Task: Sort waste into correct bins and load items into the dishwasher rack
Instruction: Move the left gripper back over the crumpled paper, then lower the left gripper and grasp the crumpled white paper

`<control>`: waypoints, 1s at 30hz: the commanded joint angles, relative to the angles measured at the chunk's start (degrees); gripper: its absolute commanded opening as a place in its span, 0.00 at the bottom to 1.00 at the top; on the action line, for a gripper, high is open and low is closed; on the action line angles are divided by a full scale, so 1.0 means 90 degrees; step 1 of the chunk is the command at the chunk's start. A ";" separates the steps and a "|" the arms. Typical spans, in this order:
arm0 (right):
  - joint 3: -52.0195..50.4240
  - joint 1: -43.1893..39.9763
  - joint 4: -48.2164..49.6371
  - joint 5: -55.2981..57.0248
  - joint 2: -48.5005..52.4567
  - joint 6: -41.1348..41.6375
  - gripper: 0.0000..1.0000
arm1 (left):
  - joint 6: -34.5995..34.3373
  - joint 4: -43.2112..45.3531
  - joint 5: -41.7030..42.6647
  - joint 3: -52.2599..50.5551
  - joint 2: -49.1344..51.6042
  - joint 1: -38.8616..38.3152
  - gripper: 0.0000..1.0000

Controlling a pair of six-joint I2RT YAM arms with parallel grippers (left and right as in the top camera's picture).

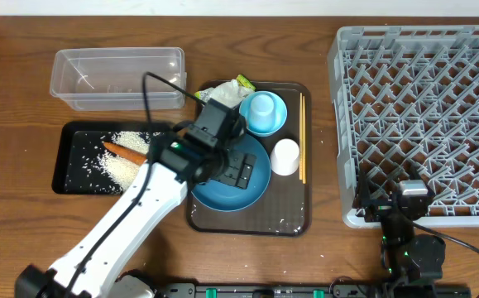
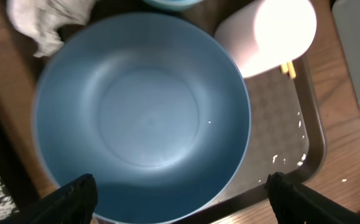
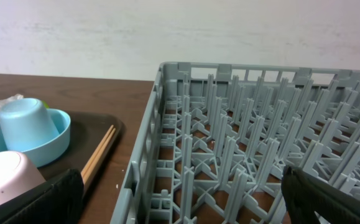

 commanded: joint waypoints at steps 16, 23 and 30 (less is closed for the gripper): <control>-0.0015 -0.0070 -0.0022 0.0017 -0.0002 0.0087 0.99 | -0.0180 0.0937 -0.0670 0.0214 0.0172 0.0707 0.88; -0.0015 -0.0070 -0.0022 0.0017 -0.0002 0.0087 0.99 | 0.0500 0.0138 0.1098 0.1761 0.0639 0.1797 0.81; -0.0015 -0.0070 -0.0022 0.0017 -0.0002 0.0087 0.99 | 0.1073 -0.1027 0.1088 0.3825 0.2123 0.1965 0.85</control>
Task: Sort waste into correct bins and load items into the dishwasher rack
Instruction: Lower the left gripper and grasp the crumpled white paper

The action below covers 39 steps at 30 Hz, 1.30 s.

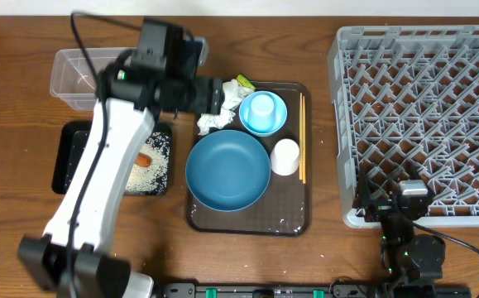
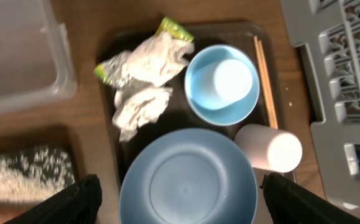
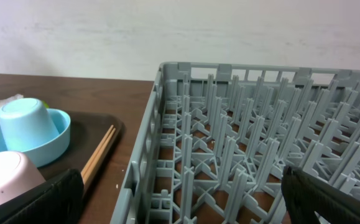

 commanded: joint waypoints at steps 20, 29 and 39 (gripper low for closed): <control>-0.0015 -0.0070 -0.0022 0.0017 -0.0005 0.0087 0.99 | 0.1319 0.0250 -0.0763 0.0661 0.2832 -0.0104 0.84; -0.0015 -0.0070 -0.0022 0.0017 -0.0005 0.0087 0.99 | 0.1763 0.0291 -0.1069 0.0583 0.3262 -0.0182 0.80; -0.0015 -0.0070 -0.0022 0.0017 -0.0005 0.0087 0.99 | 0.1766 0.0311 -0.1367 0.0542 0.3487 -0.0223 0.76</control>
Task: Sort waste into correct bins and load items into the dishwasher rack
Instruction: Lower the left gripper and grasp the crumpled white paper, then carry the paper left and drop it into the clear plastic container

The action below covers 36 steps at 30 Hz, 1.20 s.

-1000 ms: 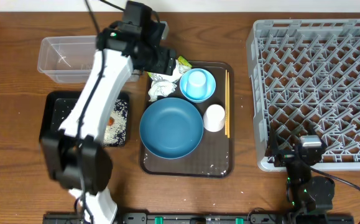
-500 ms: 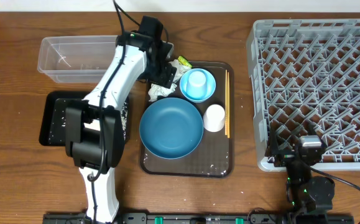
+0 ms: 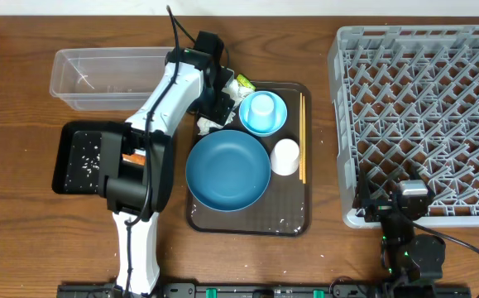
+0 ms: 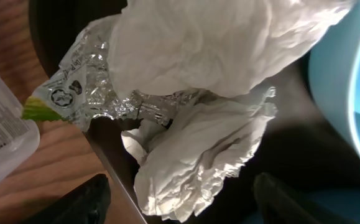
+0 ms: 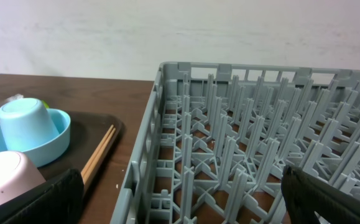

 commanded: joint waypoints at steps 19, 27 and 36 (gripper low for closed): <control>-0.0015 -0.0070 -0.0019 0.0017 -0.0005 0.0087 0.99 | -0.0068 0.0272 -0.0092 -0.0442 0.0083 -0.0080 0.50; -0.0015 -0.0070 -0.0019 0.0019 -0.0005 0.0087 0.99 | -0.0192 0.0270 -0.0097 -0.0418 -0.0160 -0.0126 0.25; -0.0015 -0.0070 -0.0019 0.0017 -0.0005 0.0087 0.99 | -0.0376 0.0049 0.0046 -0.0418 -0.0726 -0.0126 0.06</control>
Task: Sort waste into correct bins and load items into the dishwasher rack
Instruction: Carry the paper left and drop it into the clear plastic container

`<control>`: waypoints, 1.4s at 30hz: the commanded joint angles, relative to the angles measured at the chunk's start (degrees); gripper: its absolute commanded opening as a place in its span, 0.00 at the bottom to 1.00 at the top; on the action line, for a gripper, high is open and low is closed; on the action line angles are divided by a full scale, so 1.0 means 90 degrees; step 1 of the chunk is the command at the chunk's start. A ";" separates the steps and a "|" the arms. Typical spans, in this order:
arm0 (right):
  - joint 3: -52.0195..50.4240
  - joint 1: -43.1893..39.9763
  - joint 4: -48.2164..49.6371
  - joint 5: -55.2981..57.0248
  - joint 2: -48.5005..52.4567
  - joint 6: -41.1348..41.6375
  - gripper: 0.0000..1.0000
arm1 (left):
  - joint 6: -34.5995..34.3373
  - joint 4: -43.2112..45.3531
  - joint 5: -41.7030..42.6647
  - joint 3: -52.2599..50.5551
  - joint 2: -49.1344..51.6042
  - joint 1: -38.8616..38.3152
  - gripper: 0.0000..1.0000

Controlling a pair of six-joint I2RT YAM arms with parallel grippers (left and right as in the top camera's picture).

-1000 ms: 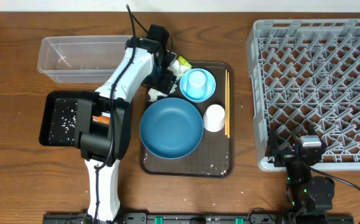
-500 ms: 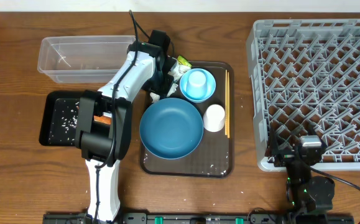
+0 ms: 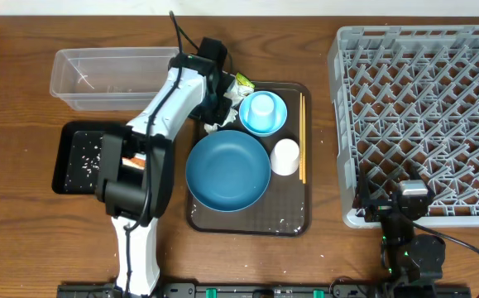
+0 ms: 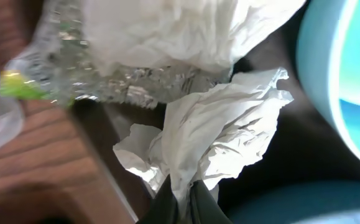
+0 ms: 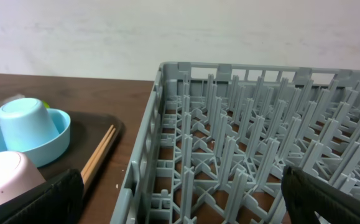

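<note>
My left gripper (image 3: pixel 217 106) is at the back left corner of the brown tray (image 3: pixel 293 222), shut on a crumpled white napkin (image 4: pixel 220 134). A second white tissue (image 4: pixel 173 31) and a foil wrapper with a green edge (image 4: pixel 68 81) lie beside it. On the tray are a large blue plate (image 3: pixel 228 170), a light blue bowl (image 3: pixel 272 124) holding an upturned blue cup (image 3: pixel 261 106), a white cup (image 3: pixel 285 157) and chopsticks (image 3: pixel 302 136). My right gripper (image 5: pixel 180 199) stands open at the front edge of the grey dishwasher rack (image 3: pixel 421 116).
A clear plastic bin (image 3: pixel 111 76) stands at the back left. In front of it is a black bin (image 3: pixel 78 161) with rice grains and a carrot piece. Rice grains are scattered on the tray's front right corner.
My left gripper was open, low over the white napkin. Now its fingers are shut on the napkin's lower fold. The right arm has not moved.
My left gripper was open close above the large blue plate. Then it was high over the tray's back left, with the papers, bowl and cups in view. Then it was low over the crumpled papers, still open, and now it pinches the napkin.
</note>
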 commanded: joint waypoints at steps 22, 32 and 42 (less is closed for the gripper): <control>-0.0015 -0.0070 -0.0022 0.0017 -0.0005 0.0087 0.99 | -0.1508 0.1212 -0.0124 -0.0015 -0.1455 0.0486 0.06; -0.0015 -0.0070 -0.0022 0.0017 -0.0005 0.0087 0.99 | -0.2402 0.2467 -0.0658 -0.0015 -0.1321 0.1515 0.06; -0.0015 -0.0070 -0.0022 0.0017 -0.0005 0.0087 0.99 | -0.2450 0.2501 -0.0656 -0.0015 -0.1008 0.2016 0.16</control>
